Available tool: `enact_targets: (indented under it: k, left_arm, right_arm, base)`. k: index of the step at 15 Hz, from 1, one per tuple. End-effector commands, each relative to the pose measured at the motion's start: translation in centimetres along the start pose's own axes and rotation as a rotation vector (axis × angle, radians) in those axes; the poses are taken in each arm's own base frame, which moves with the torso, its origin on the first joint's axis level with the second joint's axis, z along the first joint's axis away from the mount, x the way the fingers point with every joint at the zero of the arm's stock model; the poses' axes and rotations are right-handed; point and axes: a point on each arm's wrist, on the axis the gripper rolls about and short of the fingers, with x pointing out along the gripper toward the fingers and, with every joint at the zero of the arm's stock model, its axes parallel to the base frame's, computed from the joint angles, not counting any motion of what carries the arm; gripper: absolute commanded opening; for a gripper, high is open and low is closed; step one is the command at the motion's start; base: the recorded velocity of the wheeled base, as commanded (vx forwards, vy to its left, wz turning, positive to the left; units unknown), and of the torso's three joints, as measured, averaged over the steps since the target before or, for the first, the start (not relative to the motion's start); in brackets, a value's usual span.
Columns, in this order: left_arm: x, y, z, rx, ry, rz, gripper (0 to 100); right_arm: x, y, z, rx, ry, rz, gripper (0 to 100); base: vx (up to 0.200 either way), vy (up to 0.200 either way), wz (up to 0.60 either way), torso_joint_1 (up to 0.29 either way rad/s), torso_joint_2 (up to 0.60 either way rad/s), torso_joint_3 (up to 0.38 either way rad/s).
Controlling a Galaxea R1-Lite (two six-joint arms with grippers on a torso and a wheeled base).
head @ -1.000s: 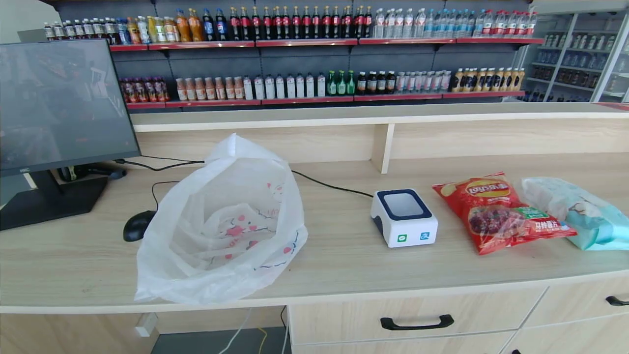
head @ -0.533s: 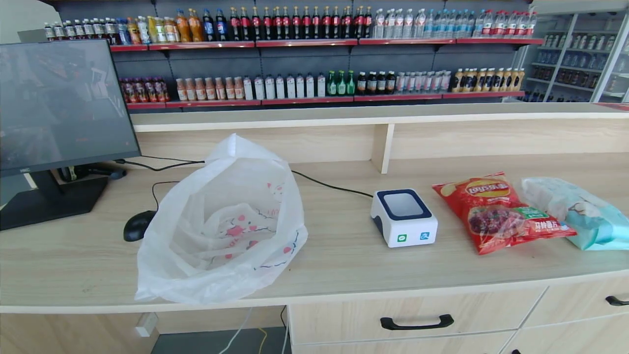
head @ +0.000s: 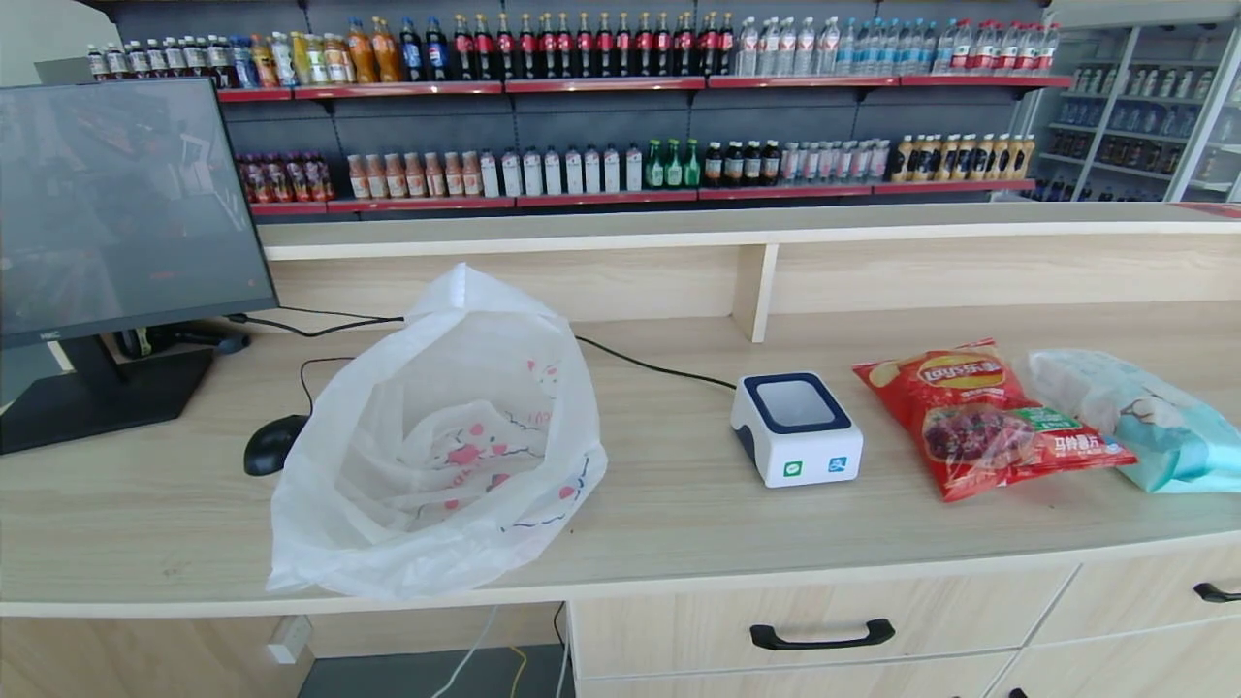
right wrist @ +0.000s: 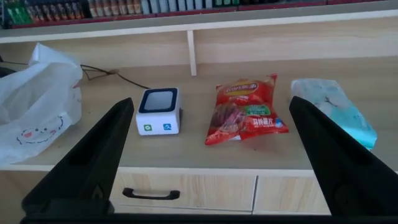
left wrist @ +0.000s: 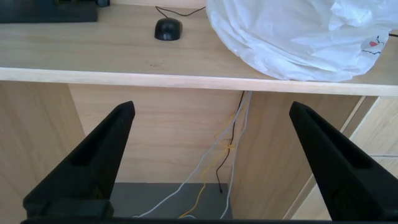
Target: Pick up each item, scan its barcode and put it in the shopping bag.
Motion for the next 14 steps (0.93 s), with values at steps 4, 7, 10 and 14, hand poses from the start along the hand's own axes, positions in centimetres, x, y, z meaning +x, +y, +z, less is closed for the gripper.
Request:
enact_targets:
  k: [4,7,10,14]
  left_arm:
    - [0.0,0.0,0.0,0.0,0.0,0.0,100]
    - [0.0,0.0,0.0,0.0,0.0,0.0,100]
    - [0.0,0.0,0.0,0.0,0.0,0.0,100]
    - [0.0,0.0,0.0,0.0,0.0,0.0,100]
  right_arm:
    - [11.0,-0.1,3.5,-0.028,0.192,0.076,100]
    - [15.2,-0.2,1.2,0.013,0.334,0.143,100]
    - [17.8,-1.4,-1.2,0.071,0.457,0.104,100]
    - [22.3,-3.2,-3.4,0.073,0.562,0.045,100]
  base:
    - [0.0,0.0,0.0,0.0,0.0,0.0]
    - [0.0,0.0,0.0,0.0,0.0,0.0]
    - [0.0,0.0,0.0,0.0,0.0,0.0]
    - [0.0,0.0,0.0,0.0,0.0,0.0]
